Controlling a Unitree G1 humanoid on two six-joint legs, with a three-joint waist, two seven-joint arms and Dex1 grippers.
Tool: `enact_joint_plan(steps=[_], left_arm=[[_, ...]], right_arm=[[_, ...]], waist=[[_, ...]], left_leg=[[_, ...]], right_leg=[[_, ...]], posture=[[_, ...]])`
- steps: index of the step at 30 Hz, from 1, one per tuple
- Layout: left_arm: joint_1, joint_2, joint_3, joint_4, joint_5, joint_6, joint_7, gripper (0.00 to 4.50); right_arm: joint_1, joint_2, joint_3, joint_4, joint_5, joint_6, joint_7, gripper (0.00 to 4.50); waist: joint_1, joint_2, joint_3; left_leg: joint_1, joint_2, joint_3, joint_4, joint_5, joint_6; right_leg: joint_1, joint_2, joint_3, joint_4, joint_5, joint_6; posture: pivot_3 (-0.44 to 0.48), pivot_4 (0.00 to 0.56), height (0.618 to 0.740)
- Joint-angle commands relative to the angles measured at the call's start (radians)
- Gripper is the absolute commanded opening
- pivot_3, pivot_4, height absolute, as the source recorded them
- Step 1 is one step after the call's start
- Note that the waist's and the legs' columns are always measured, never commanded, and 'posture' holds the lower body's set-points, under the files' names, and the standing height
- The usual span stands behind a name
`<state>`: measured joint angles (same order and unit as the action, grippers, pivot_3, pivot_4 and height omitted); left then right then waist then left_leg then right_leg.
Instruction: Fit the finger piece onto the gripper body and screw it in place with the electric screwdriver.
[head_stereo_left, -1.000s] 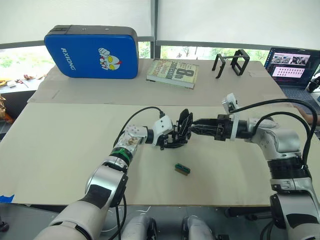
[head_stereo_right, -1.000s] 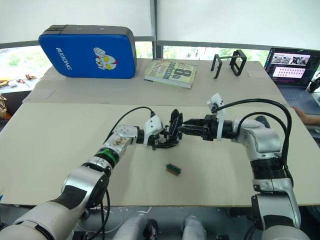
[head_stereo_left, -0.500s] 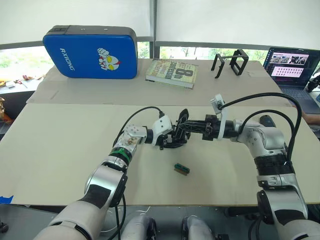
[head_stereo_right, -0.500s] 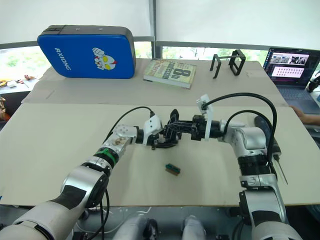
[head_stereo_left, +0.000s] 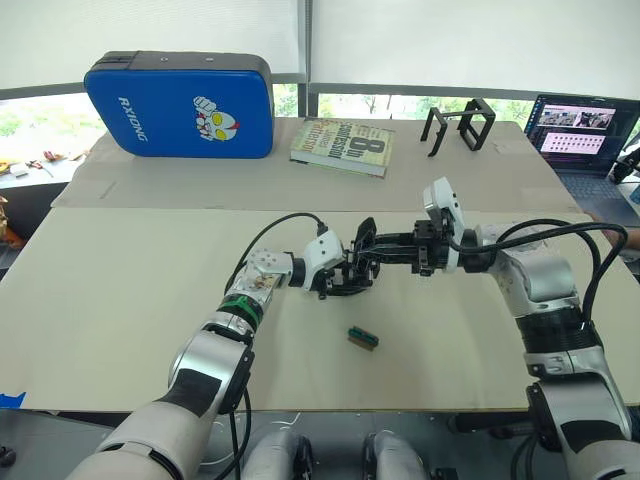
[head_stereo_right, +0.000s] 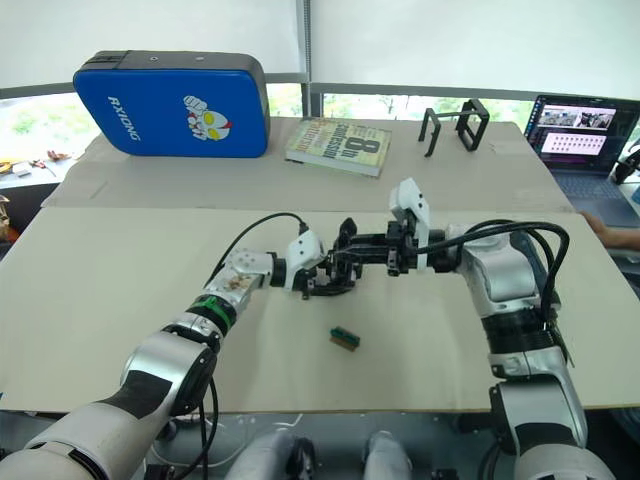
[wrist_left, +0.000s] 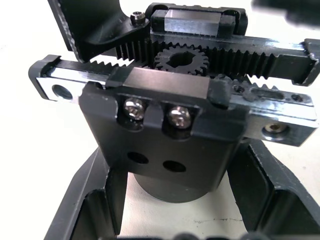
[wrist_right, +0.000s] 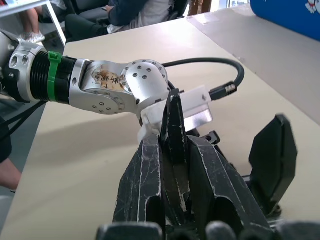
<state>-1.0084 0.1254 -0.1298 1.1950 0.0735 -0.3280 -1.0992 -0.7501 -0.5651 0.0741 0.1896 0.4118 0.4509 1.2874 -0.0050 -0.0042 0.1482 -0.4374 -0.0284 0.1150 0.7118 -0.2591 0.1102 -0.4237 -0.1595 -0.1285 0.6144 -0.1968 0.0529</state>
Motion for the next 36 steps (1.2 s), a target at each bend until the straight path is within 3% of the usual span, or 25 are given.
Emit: enact_joint_plan(steps=[1,20,36], left_arm=[[-0.02,0.0,0.0,-0.007,0.004,-0.019,0.009,2.31],[-0.022,0.001,0.002,-0.009,0.001,-0.017,0.014,2.31],[-0.025,0.003,0.001,-0.007,0.002,-0.02,0.014,2.31]], right_arm=[[-0.036,-0.01,0.003,0.012,-0.012,-0.05,0.029,0.28],[-0.015,-0.024,0.072,0.101,-0.117,-0.145,0.053,0.28],[-0.023,-0.015,0.129,0.091,-0.144,-0.056,0.028,0.28]], waist=[[0.0,0.0,0.0],[0.0,0.0,0.0],[-0.001,0.0,0.0]], left_leg=[[0.0,0.0,0.0,0.0,0.0,0.0],[0.0,0.0,0.0,0.001,0.0,0.0],[0.0,0.0,0.0,0.001,0.0,0.0]], right_leg=[[0.0,0.0,0.0,0.0,0.0,0.0],[0.0,0.0,0.0,0.0,0.0,0.0],[0.001,0.0,0.0,0.0,0.0,0.0]], posture=[[0.0,0.15,0.74],[0.0,0.15,0.74],[0.0,0.15,0.74]])
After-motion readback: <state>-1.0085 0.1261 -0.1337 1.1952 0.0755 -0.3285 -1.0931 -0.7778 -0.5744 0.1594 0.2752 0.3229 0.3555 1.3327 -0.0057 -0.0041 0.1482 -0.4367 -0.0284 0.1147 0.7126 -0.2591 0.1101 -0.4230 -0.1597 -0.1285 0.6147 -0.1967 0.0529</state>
